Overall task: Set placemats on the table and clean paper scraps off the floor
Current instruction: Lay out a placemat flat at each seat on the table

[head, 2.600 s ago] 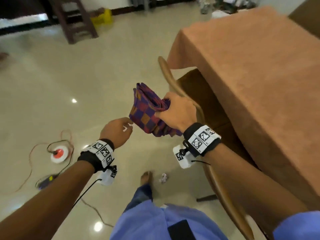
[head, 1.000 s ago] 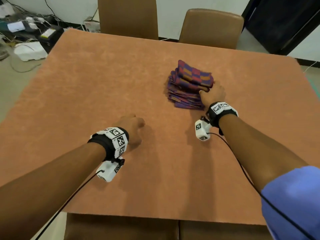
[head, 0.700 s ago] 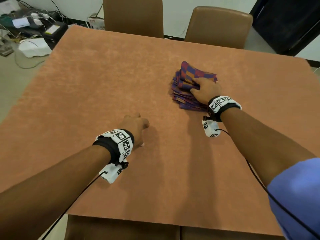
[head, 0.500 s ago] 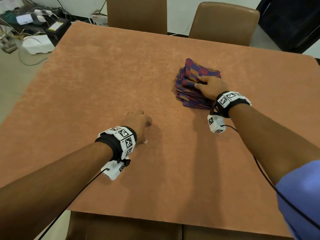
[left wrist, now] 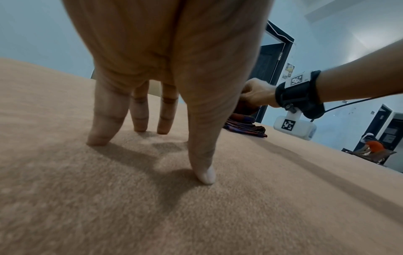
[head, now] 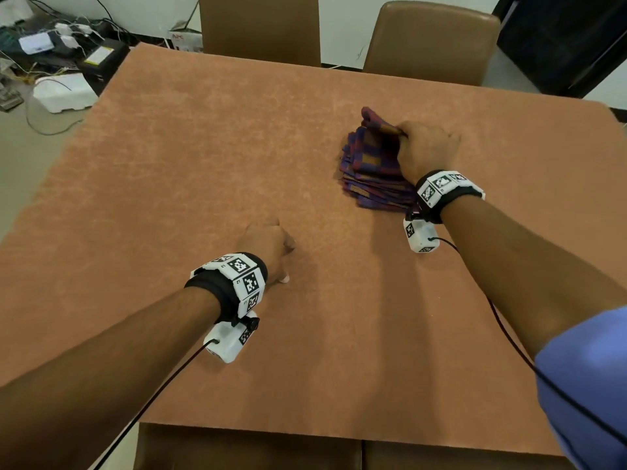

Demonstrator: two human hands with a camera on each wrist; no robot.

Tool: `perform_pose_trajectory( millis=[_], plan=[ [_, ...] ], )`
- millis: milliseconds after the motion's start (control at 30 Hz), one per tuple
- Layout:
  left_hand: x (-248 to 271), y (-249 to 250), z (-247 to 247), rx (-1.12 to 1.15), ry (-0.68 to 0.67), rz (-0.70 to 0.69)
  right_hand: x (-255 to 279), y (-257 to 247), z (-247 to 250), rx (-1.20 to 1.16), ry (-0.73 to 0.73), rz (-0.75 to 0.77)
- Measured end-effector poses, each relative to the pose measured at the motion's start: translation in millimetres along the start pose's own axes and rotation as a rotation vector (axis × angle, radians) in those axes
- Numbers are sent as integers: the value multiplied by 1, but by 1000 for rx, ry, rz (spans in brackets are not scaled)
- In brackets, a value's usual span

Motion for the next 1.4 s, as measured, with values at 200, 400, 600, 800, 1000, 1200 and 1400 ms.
perform_pose_trajectory(
  millis=[200, 400, 600, 800, 1000, 1200, 1400],
  plan=[
    [11, 3, 5, -14, -7, -51, 45, -8, 70, -210, 92, 63],
    [64, 4, 41, 324, 123, -178, 106, -56, 108, -533, -70, 218],
    [146, -11, 81, 647, 308, -263, 160, -127, 126, -762, -181, 311],
    [218, -48, 70, 796, 140, -172, 212, -183, 147, -880, -299, 401],
    [300, -63, 41, 841, 34, -159, 271, -220, 168, -838, -230, 397],
    [354, -104, 10, 1010, 122, 42, 348, -287, 180, -1003, -258, 381],
    [393, -181, 4, 1293, 144, 328, 398, -359, 187, -1290, -430, 489]
  ],
)
Point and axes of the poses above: each hand's wrist, its own x-axis away from the middle knuckle, its own z-axis out of the back of the hand, y = z × x, the point moved 6 cm from there along -x, towards the middle knuckle, and after that the axes turned 13 degrees about z, right-handed, at the moved point
